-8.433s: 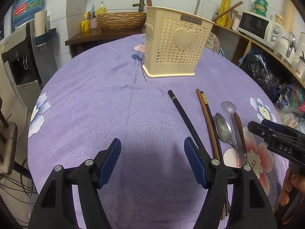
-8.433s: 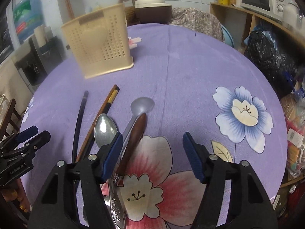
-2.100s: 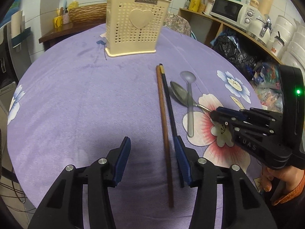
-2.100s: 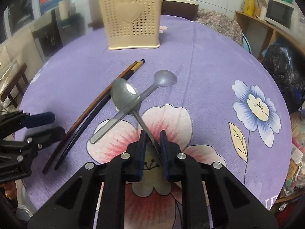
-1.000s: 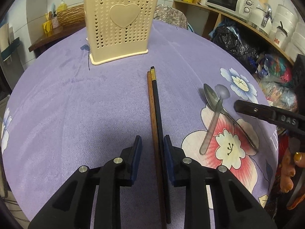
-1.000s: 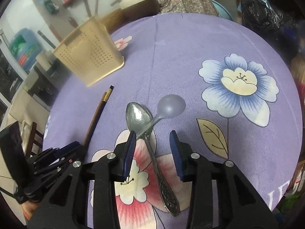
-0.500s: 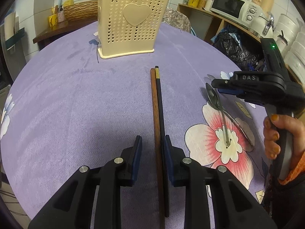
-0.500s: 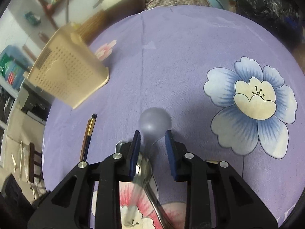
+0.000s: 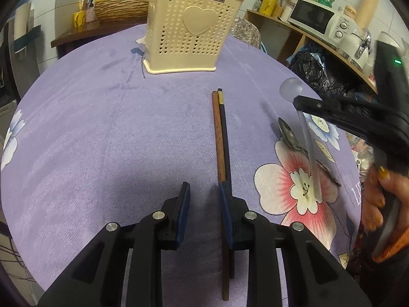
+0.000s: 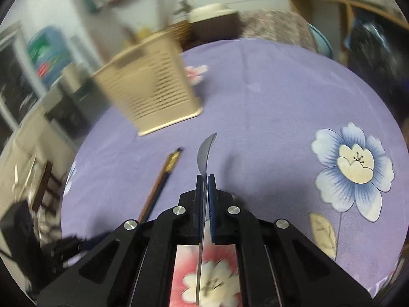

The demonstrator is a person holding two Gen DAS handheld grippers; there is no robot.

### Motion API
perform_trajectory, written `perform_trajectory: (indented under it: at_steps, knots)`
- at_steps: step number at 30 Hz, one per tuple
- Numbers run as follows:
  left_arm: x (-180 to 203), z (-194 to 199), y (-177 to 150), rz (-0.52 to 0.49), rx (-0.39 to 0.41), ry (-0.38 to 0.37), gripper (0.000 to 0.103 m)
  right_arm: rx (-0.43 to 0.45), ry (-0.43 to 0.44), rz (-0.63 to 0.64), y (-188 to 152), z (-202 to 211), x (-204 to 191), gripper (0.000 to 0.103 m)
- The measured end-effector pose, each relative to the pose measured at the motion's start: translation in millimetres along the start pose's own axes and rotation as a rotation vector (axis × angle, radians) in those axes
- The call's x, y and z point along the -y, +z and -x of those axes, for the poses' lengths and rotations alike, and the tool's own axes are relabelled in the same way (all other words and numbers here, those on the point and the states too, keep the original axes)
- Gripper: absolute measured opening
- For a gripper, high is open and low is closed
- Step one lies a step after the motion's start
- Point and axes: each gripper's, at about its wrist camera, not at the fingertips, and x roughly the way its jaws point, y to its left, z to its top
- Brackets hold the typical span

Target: Organize utensils

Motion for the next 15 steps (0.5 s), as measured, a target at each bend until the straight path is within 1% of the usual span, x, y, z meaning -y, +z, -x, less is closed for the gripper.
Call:
perform_trajectory:
  at_steps: [1, 2, 4, 6, 7, 11, 13, 15]
  knots:
    - [-2, 2, 0, 0.003, 0.005, 0.003, 0.025, -0.009, 0.015, 0.056, -7, 4, -14, 0.005]
    - [-4, 4, 0, 0.007, 0.009, 0.004, 0.025, -0.015, 0.012, 0.106, -13, 7, -25, 0.005]
    - [-8, 8, -1, 0.015, 0.015, 0.005, 0.025, -0.024, -0.087, 0.255, -31, 8, -51, 0.004]
    - [-11, 11, -2, 0.019, 0.016, 0.009, 0.025, -0.025, -0.234, 0.397, -47, 1, -69, 0.004]
    - [-11, 11, -3, 0.020, 0.016, 0.010, 0.025, -0.040, -0.258, 0.426, -53, -3, -73, 0.005]
    - [-12, 11, -4, 0.018, 0.011, 0.005, 0.025, -0.098, -0.292, 0.462, -68, -21, -75, 0.005]
    - [-12, 10, -5, 0.016, 0.007, 0.006, 0.028, -0.116, -0.252, 0.446, -70, -24, -73, 0.006]
    - [-12, 10, -5, 0.015, 0.005, 0.005, 0.033, -0.131, -0.198, 0.415, -74, -22, -68, 0.006]
